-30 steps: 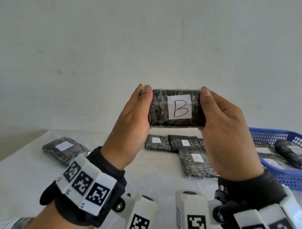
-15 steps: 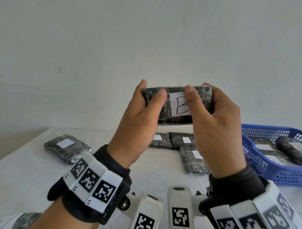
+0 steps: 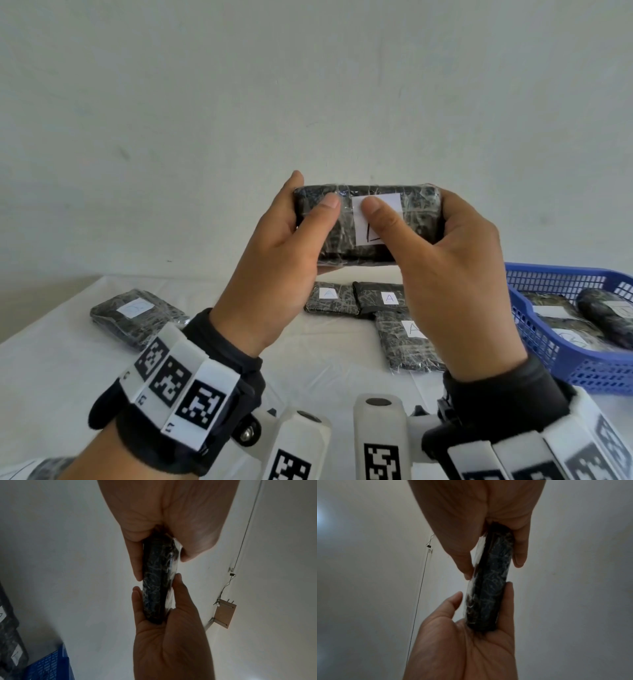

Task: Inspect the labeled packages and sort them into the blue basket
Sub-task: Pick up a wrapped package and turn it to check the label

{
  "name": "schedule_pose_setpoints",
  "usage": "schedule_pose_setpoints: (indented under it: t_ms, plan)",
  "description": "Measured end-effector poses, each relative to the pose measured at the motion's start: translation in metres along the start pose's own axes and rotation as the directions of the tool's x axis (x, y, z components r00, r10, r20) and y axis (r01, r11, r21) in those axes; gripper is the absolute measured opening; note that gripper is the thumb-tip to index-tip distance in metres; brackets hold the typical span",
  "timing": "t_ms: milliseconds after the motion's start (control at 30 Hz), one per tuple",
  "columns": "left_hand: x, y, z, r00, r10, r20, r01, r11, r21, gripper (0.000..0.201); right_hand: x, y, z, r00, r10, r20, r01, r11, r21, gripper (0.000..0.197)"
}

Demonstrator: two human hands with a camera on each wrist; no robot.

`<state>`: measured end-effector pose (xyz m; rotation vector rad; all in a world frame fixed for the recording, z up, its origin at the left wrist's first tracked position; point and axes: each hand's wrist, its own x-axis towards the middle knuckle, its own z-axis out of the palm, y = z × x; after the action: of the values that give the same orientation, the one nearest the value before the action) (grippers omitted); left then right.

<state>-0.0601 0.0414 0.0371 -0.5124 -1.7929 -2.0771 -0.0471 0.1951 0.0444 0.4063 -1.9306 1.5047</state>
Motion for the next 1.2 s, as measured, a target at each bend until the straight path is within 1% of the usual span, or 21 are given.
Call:
schedule_pose_setpoints:
  t_ms: [67, 133, 167, 233, 300, 333, 433, 500, 567, 633, 700, 800, 900, 1000, 1100, 1200]
  plan:
    - [0.0, -0.001, 0.0, 1.0, -0.008, -0.007, 0.008, 1.0, -0.014, 0.092, 0.0, 0.0, -0.002, 1.0, -0.003, 0.003, 0.003, 1.0, 0.024, 0.036]
    - [-0.001, -0.002, 0.002, 1.0, 0.021, -0.009, -0.021, 1.0, 0.009, 0.087, 0.001, 0.002, -0.002, 1.0, 0.02, -0.007, -0.02, 0.998, 0.062, 0.049]
    - [-0.002, -0.001, 0.003, 0.999, 0.033, -0.016, -0.033, 0.999, 0.007, 0.082, 0.002, 0.002, -0.002, 0.999, 0.037, -0.022, -0.034, 0.994, 0.099, 0.051]
    - [-0.002, -0.001, 0.005, 0.999, 0.037, -0.023, -0.037, 0.999, -0.021, 0.072, 0.002, 0.003, -0.002, 0.998, 0.036, -0.048, -0.028, 0.986, 0.162, 0.04]
    - [-0.001, -0.001, 0.005, 0.999, 0.034, -0.003, -0.034, 0.999, -0.04, 0.064, 0.002, 0.005, 0.0, 0.997, 0.006, -0.075, 0.005, 0.988, 0.155, 0.029]
    - [-0.001, 0.0, 0.005, 0.999, 0.032, 0.006, -0.031, 0.998, -0.063, 0.062, 0.002, 0.006, 0.0, 0.996, -0.007, -0.087, 0.02, 0.988, 0.153, 0.028]
    - [-0.001, 0.004, 0.002, 1.0, 0.022, 0.008, -0.021, 0.99, -0.139, 0.051, 0.003, 0.007, -0.002, 0.995, -0.027, -0.093, 0.042, 0.987, 0.158, 0.03]
    - [-0.001, 0.007, 0.001, 1.0, 0.021, 0.022, -0.017, 0.988, -0.15, 0.036, 0.004, 0.007, -0.003, 0.997, -0.055, -0.062, 0.065, 0.983, 0.172, 0.033]
    - [-0.002, 0.007, 0.001, 0.999, 0.026, 0.046, -0.02, 0.99, -0.139, 0.028, 0.004, 0.008, -0.004, 0.995, -0.094, -0.02, 0.097, 0.983, 0.158, 0.039]
    - [-0.002, 0.007, 0.001, 0.997, 0.049, 0.056, -0.044, 0.994, -0.103, 0.026, 0.004, 0.008, -0.004, 0.994, -0.106, 0.002, 0.105, 0.985, 0.14, 0.04]
    - [-0.003, 0.006, 0.002, 0.996, 0.066, 0.057, -0.061, 0.994, -0.089, 0.027, 0.004, 0.008, -0.005, 0.994, -0.106, 0.012, 0.103, 0.985, 0.135, 0.035]
    - [-0.003, 0.004, 0.003, 0.992, 0.086, 0.09, -0.079, 0.994, -0.069, 0.029, 0.003, 0.006, -0.006, 0.993, -0.116, -0.001, 0.116, 0.99, 0.081, 0.026]
    - [-0.003, 0.004, 0.002, 0.991, 0.094, 0.095, -0.088, 0.994, -0.067, 0.027, 0.001, 0.002, -0.003, 0.994, -0.111, -0.016, 0.112, 0.991, 0.074, 0.022]
    - [-0.004, 0.004, 0.003, 0.987, 0.103, 0.125, -0.094, 0.993, -0.073, 0.027, -0.001, -0.002, -0.001, 0.993, -0.113, -0.034, 0.114, 0.993, 0.034, 0.025]
    - [-0.003, 0.005, 0.001, 0.988, 0.102, 0.118, -0.093, 0.992, -0.086, 0.026, -0.002, -0.007, 0.001, 0.991, -0.127, -0.03, 0.128, 0.991, 0.034, 0.028]
    - [-0.002, 0.005, 0.0, 0.988, 0.089, 0.125, -0.078, 0.992, -0.095, 0.03, -0.003, -0.007, 0.001, 0.991, -0.13, -0.017, 0.13, 0.991, 0.007, 0.033]
